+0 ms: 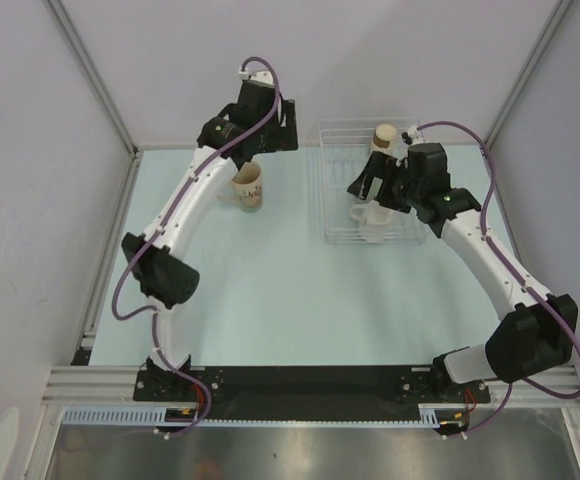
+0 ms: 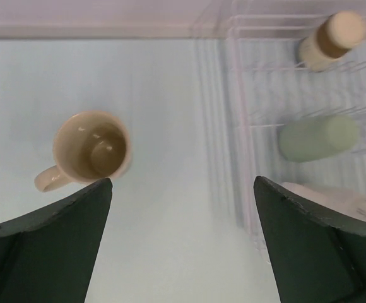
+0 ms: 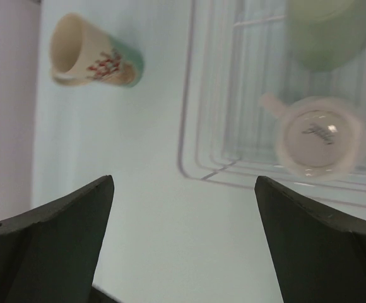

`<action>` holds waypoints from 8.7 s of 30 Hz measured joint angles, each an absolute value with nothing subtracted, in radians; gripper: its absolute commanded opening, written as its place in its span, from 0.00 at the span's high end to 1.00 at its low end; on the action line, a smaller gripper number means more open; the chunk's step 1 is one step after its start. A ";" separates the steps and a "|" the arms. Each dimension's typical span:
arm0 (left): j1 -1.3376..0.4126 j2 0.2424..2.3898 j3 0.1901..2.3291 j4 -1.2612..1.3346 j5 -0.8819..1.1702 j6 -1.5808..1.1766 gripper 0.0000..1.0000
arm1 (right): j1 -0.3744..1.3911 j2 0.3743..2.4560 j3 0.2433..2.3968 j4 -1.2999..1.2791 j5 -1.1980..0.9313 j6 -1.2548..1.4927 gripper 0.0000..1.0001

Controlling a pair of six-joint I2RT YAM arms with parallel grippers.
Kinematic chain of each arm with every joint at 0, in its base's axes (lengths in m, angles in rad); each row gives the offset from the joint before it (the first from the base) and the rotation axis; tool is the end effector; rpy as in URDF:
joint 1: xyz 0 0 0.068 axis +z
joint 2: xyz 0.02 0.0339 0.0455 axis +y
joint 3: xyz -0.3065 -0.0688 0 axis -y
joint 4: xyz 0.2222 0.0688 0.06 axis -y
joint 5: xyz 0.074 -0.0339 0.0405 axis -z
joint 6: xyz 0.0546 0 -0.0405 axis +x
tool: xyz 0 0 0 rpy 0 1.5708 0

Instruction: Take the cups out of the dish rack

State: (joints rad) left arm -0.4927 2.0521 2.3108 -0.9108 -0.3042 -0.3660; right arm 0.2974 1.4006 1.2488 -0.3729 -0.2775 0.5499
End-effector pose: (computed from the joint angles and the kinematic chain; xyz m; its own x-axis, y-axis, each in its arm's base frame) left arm 0.4144 -0.2039 0.4235 -0.5857 -0.0731 -0.8072 0.0342 0.9928 -0.1147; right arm 0.2885 0.1041 0.3779 -0.6741 0.3191 -0.6662 -0.1832 0.8014 0.5693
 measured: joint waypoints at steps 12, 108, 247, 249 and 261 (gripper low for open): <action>-0.659 1.573 1.682 -0.696 -0.286 -0.388 0.00 | 0.421 1.440 1.375 -0.674 0.240 0.338 0.00; -0.739 1.206 1.089 -0.386 -0.118 -0.587 0.00 | 0.045 1.389 0.925 0.116 -0.581 0.872 1.00; -0.513 1.439 1.665 -0.756 -0.288 -0.397 1.00 | 0.263 1.333 1.157 0.057 -0.642 0.883 0.00; -0.500 1.512 1.705 -0.813 -0.359 -0.360 0.99 | 0.270 1.361 1.197 -0.015 -0.607 0.847 0.00; -0.387 1.786 1.774 -0.945 -0.389 -0.315 0.99 | 0.291 1.391 1.242 -0.194 -0.521 0.735 0.00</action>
State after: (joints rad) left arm -0.3866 1.7863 1.7744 -0.9451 -0.3885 -0.3145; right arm 0.2913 1.3914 1.2423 -0.1940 -0.5209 0.7349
